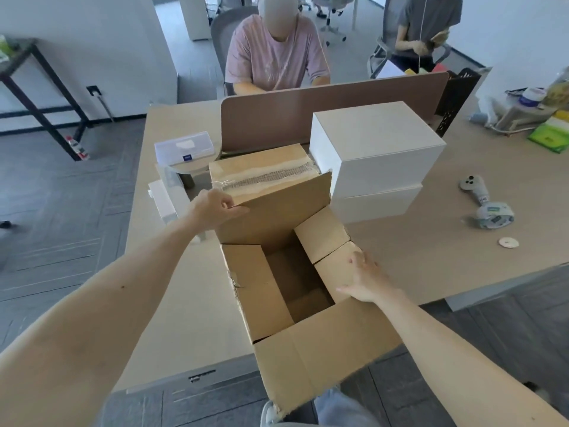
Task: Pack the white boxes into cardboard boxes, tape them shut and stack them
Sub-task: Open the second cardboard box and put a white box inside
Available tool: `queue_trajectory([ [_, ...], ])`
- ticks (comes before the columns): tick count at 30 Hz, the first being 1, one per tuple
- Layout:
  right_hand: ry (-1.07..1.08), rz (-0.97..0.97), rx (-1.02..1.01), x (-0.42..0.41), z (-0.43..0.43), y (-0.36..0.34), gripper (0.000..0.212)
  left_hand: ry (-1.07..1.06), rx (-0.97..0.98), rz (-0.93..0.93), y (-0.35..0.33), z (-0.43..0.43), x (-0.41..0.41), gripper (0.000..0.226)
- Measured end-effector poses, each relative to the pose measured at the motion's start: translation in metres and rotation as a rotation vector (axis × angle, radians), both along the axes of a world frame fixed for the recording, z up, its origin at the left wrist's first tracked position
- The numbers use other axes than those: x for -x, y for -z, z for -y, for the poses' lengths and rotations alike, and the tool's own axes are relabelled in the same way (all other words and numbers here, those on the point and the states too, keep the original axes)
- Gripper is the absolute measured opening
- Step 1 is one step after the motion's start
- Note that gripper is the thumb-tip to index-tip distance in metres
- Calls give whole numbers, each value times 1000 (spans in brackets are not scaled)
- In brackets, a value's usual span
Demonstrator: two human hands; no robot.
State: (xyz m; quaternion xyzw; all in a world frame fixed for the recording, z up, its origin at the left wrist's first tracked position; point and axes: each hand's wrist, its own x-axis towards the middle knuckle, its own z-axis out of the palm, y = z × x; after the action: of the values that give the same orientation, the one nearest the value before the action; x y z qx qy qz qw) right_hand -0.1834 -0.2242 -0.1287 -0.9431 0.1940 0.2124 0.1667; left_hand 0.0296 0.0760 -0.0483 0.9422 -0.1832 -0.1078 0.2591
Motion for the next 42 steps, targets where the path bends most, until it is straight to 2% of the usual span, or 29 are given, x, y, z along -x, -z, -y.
queue_trajectory([
  [4, -29, 27, 10, -6, 1, 7, 81, -182, -132, 153, 15, 0, -3, 37],
  [8, -85, 49, 55, -13, 3, 11, 87, -273, -228, 190, 40, 13, -5, 66],
  [10, -108, 48, 81, -17, 2, 13, 92, -253, -354, 218, 56, 18, -5, 73],
  [13, -151, 64, 142, -26, -3, 15, 97, -184, -419, 255, 76, 29, 8, 47],
  [14, -184, 77, 168, -29, -4, 15, 96, -159, -423, 254, 80, 35, 15, 47],
  [18, -423, 152, 247, -42, -12, 11, 81, -69, -417, 196, 93, 58, 47, 63],
  [20, -557, 181, 300, -49, -17, 12, 72, -16, -458, 186, 99, 68, 64, 80],
  [23, -675, 163, 318, -58, -29, 17, 75, 68, -565, 136, 110, 73, 85, 96],
  [26, -737, 134, 328, -63, -36, 27, 64, 80, -654, 100, 115, 76, 100, 86],
  [30, -788, 97, 380, -66, -31, 37, 32, 56, -729, -9, 115, 83, 109, 79],
  [34, -790, 83, 406, -67, -27, 43, 24, -9, -765, -73, 113, 83, 116, 65],
  [38, -778, 107, 404, -66, -26, 42, 24, -29, -670, -70, 99, 101, 117, 48],
  [42, -772, 161, 345, -68, -28, 33, 19, -105, -459, -70, 70, 112, 118, 34],
])
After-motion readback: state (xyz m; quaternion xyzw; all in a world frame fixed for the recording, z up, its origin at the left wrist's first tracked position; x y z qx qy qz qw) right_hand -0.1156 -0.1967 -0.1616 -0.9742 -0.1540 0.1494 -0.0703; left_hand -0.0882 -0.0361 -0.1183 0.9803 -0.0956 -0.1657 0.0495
